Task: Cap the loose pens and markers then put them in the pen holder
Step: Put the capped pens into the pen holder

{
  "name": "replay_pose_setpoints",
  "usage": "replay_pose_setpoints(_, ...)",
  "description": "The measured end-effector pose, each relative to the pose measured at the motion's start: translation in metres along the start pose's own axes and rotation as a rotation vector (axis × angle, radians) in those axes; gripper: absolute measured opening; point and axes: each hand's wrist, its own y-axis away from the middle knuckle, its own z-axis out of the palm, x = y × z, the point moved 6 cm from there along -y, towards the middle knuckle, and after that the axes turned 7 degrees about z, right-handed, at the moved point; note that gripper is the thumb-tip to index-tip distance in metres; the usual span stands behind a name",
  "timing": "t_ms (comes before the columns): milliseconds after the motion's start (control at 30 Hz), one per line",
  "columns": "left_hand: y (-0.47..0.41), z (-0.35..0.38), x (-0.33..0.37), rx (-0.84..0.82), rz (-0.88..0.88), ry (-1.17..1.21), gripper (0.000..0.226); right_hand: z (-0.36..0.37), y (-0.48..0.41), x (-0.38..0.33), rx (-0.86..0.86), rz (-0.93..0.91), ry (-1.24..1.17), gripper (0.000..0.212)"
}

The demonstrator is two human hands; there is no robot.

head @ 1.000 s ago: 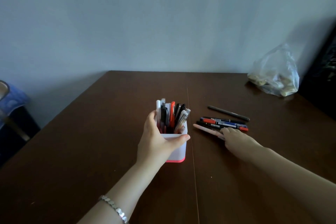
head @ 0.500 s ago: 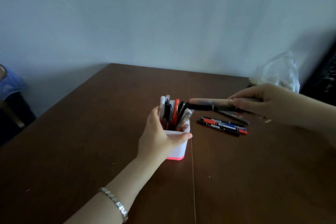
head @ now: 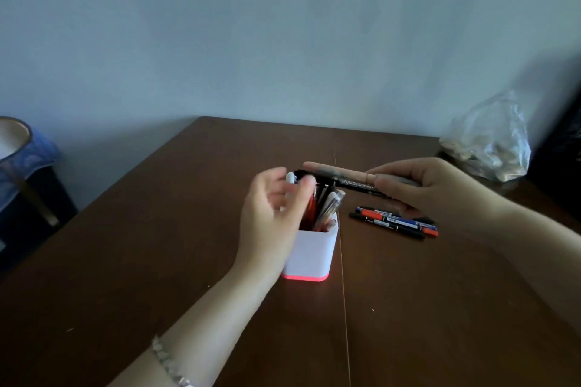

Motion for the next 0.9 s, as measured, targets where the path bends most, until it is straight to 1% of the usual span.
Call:
replay_pose_setpoints(33, -0.002, 0.006, 0.003, -0.049, -0.123, 0.152, 0.017, 0.005, 0.001, 0.001, 0.002, -0.007, -0.036, 0.017)
replay_pose_setpoints(100, -0.001, 0.016, 0.002, -0.071, -0.341, 0.364, 0.019, 0.015, 0.002, 0.002, -0.009, -0.033, -0.054, 0.019)
replay_pose_setpoints(167, -0.002, 0.018, 0.003, -0.023, -0.428, 0.458, 0.02, 0.019, 0.003, 0.0, -0.014, -0.064, -0.022, 0.018)
replay_pose_setpoints(233, -0.008, 0.011, 0.004, 0.033, -0.357, 0.406, 0.015, 0.015, 0.002, 0.0, 0.023, -0.064, -0.032, 0.017)
replay_pose_setpoints(300, -0.019, -0.004, 0.015, 0.141, -0.141, 0.333, 0.016, 0.006, 0.001, 0.003, 0.093, -0.057, -0.065, 0.016)
replay_pose_setpoints(367, -0.024, -0.021, 0.033, 0.206, 0.134, 0.204, 0.017, -0.003, 0.002, 0.009, 0.147, -0.042, -0.116, 0.01)
replay_pose_setpoints(433, -0.025, -0.023, 0.045, 0.151, 0.322, 0.048, 0.01, -0.009, 0.004, 0.016, 0.189, -0.001, -0.134, 0.004)
replay_pose_setpoints(467, -0.026, -0.02, 0.044, 0.081, 0.368, -0.07, 0.003, -0.012, 0.005, 0.019, 0.205, 0.011, -0.133, 0.004)
replay_pose_setpoints(500, -0.026, -0.014, 0.039, 0.011, 0.387, -0.202, 0.007, -0.014, 0.006, 0.02, 0.218, 0.016, -0.128, 0.005)
replay_pose_setpoints(533, -0.026, -0.008, 0.031, -0.07, 0.388, -0.32, 0.017, -0.017, 0.007, 0.019, 0.231, 0.015, -0.12, 0.006)
replay_pose_setpoints(567, -0.025, -0.001, 0.02, -0.148, 0.369, -0.393, 0.025, -0.019, 0.008, 0.018, 0.244, 0.009, -0.11, 0.006)
replay_pose_setpoints(633, -0.02, 0.009, 0.0, -0.251, 0.301, -0.434, 0.031, -0.023, 0.009, 0.012, 0.285, -0.019, -0.08, 0.004)
replay_pose_setpoints(700, -0.012, 0.012, -0.012, -0.252, 0.298, -0.524, 0.034, -0.026, 0.008, 0.004, 0.346, -0.062, 0.0, 0.006)
replay_pose_setpoints(767, -0.006, 0.012, -0.013, -0.183, 0.409, -0.727, 0.036, -0.022, 0.004, -0.005, 0.382, -0.116, 0.082, 0.011)
replay_pose_setpoints(800, -0.005, 0.011, -0.012, -0.141, 0.447, -0.781, 0.037, -0.018, 0.0, -0.01, 0.382, -0.138, 0.115, 0.013)
replay_pose_setpoints(833, -0.004, 0.007, -0.012, -0.097, 0.441, -0.777, 0.038, -0.014, -0.004, -0.015, 0.371, -0.149, 0.148, 0.015)
replay_pose_setpoints(900, -0.006, 0.001, -0.016, -0.075, 0.326, -0.663, 0.046, -0.005, -0.016, -0.024, 0.342, -0.161, 0.197, 0.016)
